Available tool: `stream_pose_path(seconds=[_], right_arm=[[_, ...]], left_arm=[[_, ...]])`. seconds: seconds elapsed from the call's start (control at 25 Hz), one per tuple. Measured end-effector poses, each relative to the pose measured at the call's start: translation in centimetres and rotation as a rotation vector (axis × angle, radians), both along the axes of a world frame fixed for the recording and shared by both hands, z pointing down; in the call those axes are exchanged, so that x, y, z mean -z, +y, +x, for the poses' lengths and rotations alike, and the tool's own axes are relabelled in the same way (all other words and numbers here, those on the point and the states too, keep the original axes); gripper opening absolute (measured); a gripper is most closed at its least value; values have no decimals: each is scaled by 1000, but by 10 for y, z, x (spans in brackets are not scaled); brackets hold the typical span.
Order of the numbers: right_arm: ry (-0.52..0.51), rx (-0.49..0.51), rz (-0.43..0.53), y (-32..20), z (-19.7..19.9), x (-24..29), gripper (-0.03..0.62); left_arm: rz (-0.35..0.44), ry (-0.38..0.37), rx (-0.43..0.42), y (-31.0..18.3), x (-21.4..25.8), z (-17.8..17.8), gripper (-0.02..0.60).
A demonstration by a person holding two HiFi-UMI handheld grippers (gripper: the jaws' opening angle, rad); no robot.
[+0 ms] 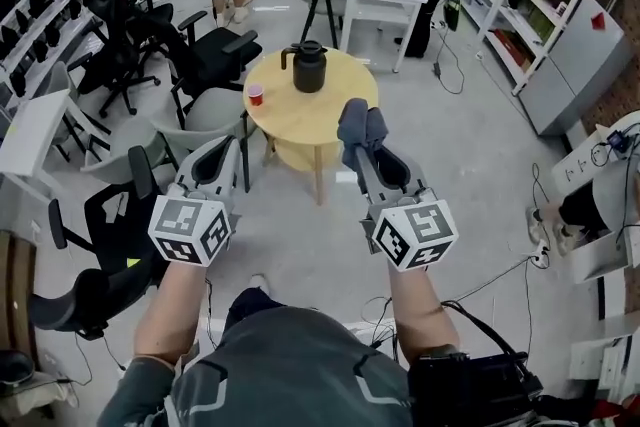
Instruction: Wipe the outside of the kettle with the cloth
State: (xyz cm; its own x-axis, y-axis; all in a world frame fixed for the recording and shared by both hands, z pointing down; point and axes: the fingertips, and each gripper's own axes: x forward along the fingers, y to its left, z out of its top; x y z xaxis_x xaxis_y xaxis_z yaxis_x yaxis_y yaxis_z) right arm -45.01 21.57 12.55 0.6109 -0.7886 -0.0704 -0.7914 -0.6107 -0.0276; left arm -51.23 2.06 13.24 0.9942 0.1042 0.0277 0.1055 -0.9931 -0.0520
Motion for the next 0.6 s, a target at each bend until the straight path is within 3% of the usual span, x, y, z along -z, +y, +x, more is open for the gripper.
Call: stream_pose_path(seconds=[0.32,0.6], right_arm=[[-4,-35,-12,-35,57,-1,84],[-21,-68,-43,-109,120,-1,84]], left_arm=[[-48,17,-10,-46,-5,60,9],[-38,13,-70,-114,-11,128,9]])
